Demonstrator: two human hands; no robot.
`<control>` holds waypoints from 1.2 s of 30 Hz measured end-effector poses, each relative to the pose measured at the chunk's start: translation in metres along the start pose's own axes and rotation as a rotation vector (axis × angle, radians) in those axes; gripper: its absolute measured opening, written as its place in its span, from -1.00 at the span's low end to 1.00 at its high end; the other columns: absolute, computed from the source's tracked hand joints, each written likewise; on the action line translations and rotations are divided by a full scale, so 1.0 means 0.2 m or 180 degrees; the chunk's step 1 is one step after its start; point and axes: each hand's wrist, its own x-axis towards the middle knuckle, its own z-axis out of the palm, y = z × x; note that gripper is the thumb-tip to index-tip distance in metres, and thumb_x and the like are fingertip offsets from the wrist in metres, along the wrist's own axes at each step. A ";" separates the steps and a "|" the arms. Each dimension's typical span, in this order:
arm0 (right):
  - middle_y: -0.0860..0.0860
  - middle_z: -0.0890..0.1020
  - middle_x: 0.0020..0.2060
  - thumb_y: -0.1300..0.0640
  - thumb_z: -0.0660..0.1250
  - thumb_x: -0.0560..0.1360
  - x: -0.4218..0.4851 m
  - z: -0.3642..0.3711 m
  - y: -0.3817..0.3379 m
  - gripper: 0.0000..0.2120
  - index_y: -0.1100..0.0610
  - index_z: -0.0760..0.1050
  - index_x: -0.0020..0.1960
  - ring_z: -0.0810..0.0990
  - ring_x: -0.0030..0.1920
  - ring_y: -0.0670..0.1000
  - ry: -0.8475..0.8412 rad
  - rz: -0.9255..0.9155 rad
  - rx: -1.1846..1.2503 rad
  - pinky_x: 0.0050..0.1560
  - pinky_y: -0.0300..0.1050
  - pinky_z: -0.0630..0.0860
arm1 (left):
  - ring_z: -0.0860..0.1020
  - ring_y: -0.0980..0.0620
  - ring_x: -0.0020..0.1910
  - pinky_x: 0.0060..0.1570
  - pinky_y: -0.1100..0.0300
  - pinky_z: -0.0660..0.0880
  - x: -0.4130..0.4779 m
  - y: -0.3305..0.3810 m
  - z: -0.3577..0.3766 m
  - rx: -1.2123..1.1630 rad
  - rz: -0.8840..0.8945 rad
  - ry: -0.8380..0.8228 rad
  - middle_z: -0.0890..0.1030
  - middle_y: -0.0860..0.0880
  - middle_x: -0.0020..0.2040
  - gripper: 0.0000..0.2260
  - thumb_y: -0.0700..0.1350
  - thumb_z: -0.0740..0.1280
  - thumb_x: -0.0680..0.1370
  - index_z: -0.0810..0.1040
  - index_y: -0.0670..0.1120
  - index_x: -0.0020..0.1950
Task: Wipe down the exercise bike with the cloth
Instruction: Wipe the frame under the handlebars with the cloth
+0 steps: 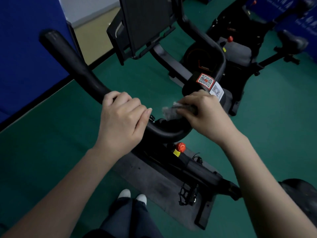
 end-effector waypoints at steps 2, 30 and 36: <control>0.14 0.63 -0.12 0.16 0.38 0.50 0.00 -0.01 -0.01 -0.82 0.17 0.63 0.07 0.52 0.03 0.19 -0.0157 -0.0094 -0.0028 0.08 0.17 0.43 | 0.50 -0.06 -0.23 0.07 0.05 0.26 0.00 0.00 0.01 -0.0001 -0.0002 0.0037 0.59 0.01 -0.32 -0.64 -0.09 0.14 0.63 0.57 -0.12 -0.29; -0.03 0.63 -0.12 0.26 0.41 0.47 -0.20 0.10 -0.15 -0.85 0.10 0.64 0.01 0.55 -0.04 0.07 0.0565 -0.0121 0.0713 -0.04 0.18 0.46 | 0.50 -0.08 -0.21 0.10 0.07 0.29 0.02 0.02 -0.03 0.0019 -0.0289 -0.0173 0.57 -0.04 -0.31 -0.65 -0.12 0.15 0.63 0.58 -0.18 -0.26; -0.01 0.61 -0.03 0.25 0.36 0.49 -0.30 0.24 -0.14 -0.86 0.15 0.62 0.03 0.55 0.00 0.07 0.1471 -0.0185 0.1024 -0.04 0.12 0.47 | 0.50 -0.07 -0.22 0.08 0.07 0.29 0.02 0.01 -0.04 0.0124 -0.0206 -0.0212 0.57 -0.03 -0.31 -0.62 -0.09 0.12 0.64 0.60 -0.17 -0.24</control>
